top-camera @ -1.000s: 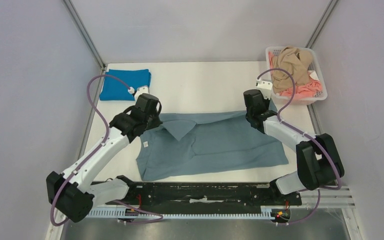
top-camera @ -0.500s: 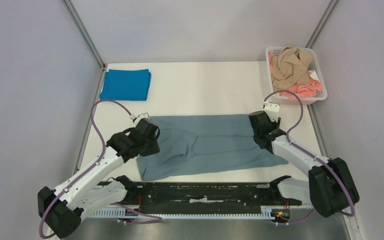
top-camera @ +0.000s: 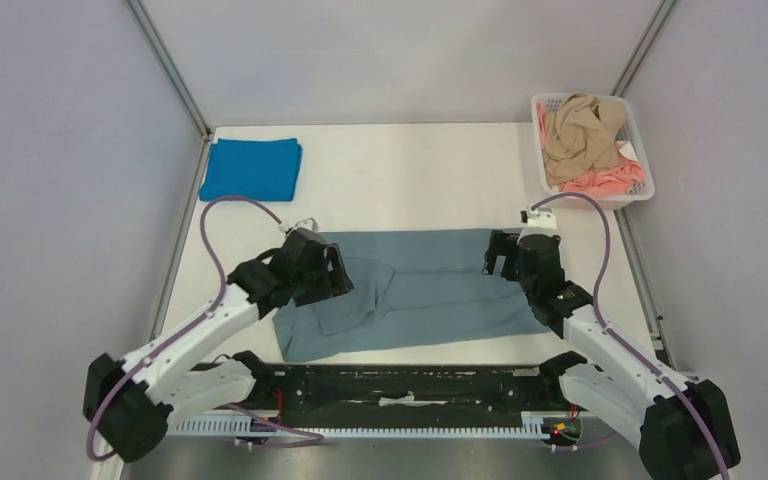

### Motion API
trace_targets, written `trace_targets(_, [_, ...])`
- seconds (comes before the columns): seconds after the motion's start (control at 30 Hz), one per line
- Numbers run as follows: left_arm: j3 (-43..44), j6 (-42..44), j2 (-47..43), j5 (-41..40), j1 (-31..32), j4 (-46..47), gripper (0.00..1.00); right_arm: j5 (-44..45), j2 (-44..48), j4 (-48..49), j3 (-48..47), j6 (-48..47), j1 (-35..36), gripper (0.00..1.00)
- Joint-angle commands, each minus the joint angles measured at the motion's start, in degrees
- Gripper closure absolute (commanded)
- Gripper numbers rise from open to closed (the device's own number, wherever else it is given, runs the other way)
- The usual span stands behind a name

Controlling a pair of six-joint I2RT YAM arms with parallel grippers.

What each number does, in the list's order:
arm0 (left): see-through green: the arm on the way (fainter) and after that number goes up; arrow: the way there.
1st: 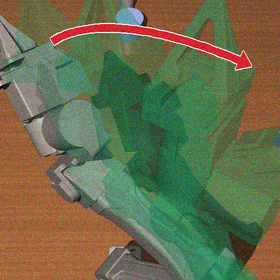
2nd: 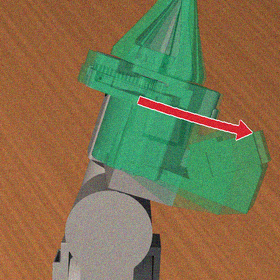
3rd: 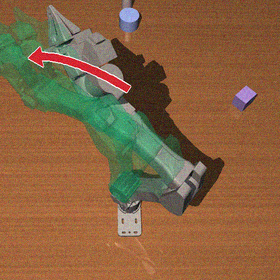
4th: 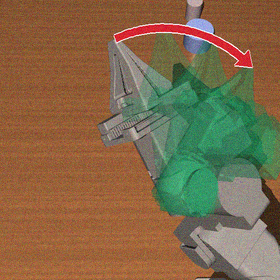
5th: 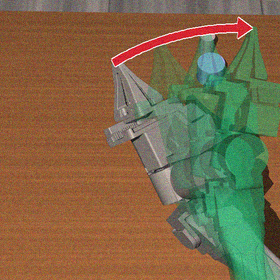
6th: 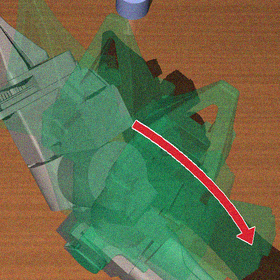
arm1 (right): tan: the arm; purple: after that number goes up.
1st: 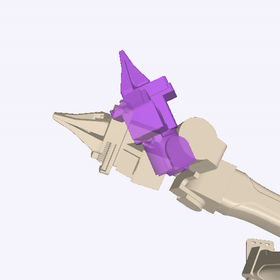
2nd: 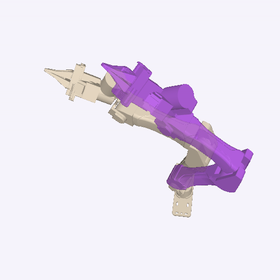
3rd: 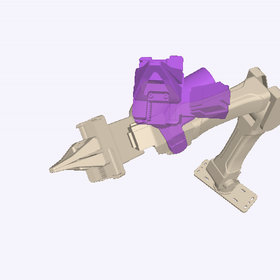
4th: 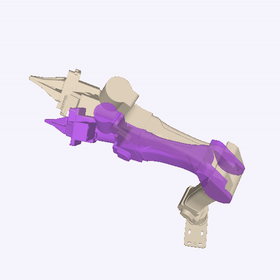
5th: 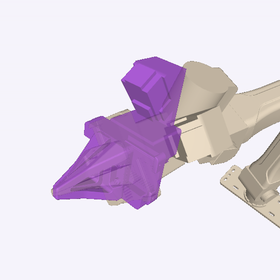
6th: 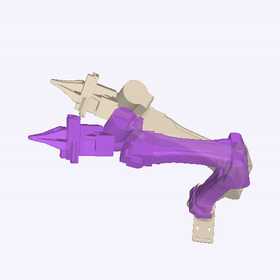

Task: Fold and stack the t-shirts
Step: Fold the other side of the tshirt into a rectangle, then rotate the tshirt 90 degrees

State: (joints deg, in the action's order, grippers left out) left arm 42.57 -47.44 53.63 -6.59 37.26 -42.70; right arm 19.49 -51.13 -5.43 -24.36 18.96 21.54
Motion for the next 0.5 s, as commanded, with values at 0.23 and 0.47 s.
trace_targets(0.23, [0.8,1.8,21.1,6.3,-7.2,24.8,0.17,-32.6,-11.3,22.2,-0.1,0.1,2.3,0.02])
trace_targets(0.47, [0.2,-4.1,33.7,11.6,-14.0,31.5,0.17,-19.8,-23.0,13.6,-7.3,0.3,2.4,0.02])
